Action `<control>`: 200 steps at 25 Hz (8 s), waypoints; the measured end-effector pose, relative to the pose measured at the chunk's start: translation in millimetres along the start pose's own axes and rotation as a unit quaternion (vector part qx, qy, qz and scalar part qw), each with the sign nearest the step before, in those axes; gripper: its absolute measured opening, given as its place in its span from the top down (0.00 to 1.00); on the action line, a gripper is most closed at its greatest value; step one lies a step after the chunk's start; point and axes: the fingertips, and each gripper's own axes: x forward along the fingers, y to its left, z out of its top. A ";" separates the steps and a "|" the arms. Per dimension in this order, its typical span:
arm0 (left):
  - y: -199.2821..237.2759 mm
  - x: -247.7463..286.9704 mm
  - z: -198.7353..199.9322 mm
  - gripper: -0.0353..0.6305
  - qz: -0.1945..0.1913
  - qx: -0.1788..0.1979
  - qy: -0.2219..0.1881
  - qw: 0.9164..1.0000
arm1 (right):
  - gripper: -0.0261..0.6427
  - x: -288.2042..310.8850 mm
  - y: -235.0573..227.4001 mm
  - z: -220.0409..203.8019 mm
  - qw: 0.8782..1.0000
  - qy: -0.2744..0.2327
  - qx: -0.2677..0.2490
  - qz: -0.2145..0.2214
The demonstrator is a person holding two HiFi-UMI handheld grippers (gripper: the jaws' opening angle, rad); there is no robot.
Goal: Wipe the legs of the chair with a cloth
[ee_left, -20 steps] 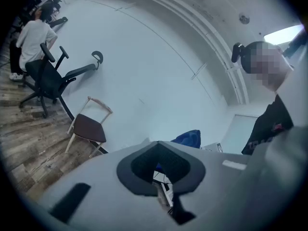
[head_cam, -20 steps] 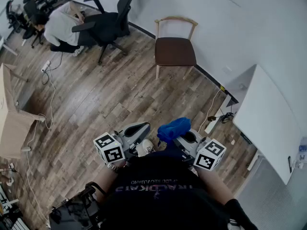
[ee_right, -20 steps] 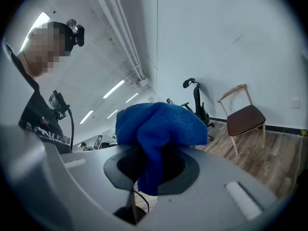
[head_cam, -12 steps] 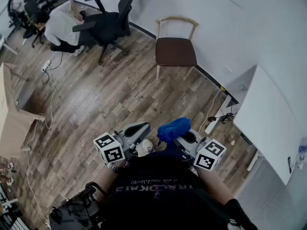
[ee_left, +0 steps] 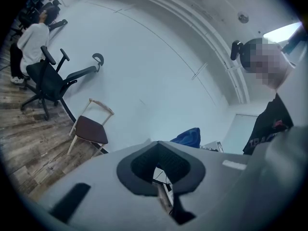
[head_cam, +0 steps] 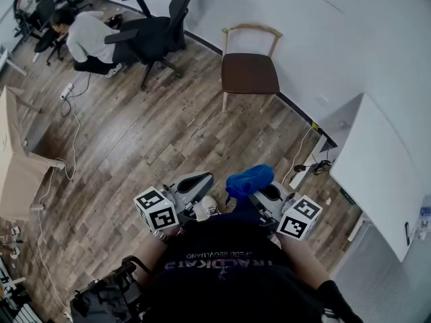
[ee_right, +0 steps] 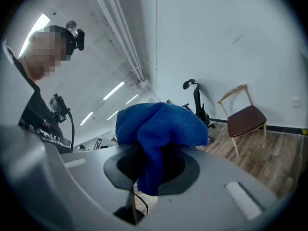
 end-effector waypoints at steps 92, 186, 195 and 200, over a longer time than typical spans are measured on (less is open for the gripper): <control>575.4 234.1 -83.0 0.95 0.145 0.248 -0.059 0.956 | 0.86 320.0 -617.2 -69.6 0.993 0.099 -0.063 -0.024; 689.2 295.1 -133.4 0.95 0.059 0.270 -0.034 0.960 | 0.86 411.2 -741.6 -161.5 0.995 0.024 -0.098 0.025; 692.0 306.2 -137.5 0.95 0.058 0.270 -0.028 0.961 | 0.86 295.4 -820.1 -110.5 0.992 -0.022 -0.079 -0.094; 692.7 313.8 -140.4 0.95 0.055 0.268 -0.026 0.962 | 0.86 222.3 -866.9 -82.1 0.980 -0.056 -0.072 -0.180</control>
